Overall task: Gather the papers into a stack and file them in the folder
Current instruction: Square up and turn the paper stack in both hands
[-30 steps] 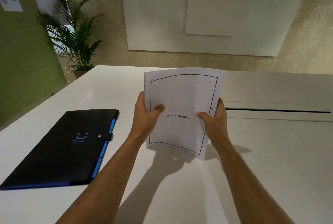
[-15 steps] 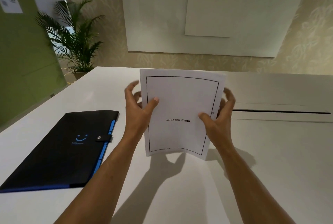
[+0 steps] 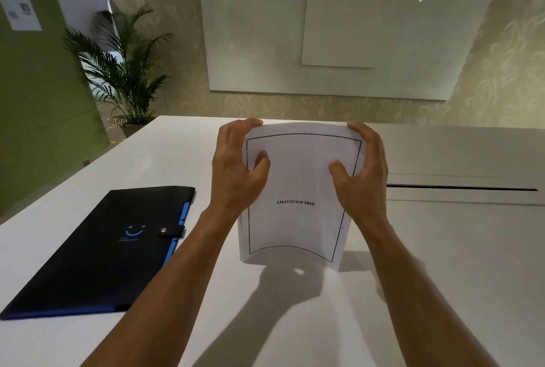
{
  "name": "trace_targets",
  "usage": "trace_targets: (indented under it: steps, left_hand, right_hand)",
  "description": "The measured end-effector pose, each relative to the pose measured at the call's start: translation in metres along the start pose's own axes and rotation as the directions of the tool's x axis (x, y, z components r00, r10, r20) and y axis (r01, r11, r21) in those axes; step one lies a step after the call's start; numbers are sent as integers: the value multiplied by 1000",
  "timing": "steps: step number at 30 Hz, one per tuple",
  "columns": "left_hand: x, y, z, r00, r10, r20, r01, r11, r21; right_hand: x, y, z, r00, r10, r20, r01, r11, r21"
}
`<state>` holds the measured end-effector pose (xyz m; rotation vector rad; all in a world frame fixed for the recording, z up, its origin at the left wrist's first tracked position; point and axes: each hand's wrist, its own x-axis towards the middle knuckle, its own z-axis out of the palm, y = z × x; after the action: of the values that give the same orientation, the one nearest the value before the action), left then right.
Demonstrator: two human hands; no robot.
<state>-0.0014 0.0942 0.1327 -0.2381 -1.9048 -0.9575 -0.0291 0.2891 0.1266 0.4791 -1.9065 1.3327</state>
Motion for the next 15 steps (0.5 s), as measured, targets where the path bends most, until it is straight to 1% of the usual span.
trace_targets:
  steps: [4, 8, 10, 15]
  left_hand:
    - [1, 1, -2, 1000, -3, 3, 3, 999, -36]
    - [0, 2, -5, 999, -21, 38, 25, 995, -95]
    - [-1, 4, -5, 998, -47, 50, 54, 987, -151]
    - [-6, 8, -2, 991, -133, 32, 136, 947, -292]
  right_hand:
    - [3, -2, -3, 999, 3, 39, -3, 1000, -1]
    - [6, -4, -6, 999, -29, -25, 29, 1000, 1]
    - [8, -5, -6, 999, -30, -26, 30, 999, 24]
    - [3, -10, -4, 999, 39, 32, -43, 992, 116]
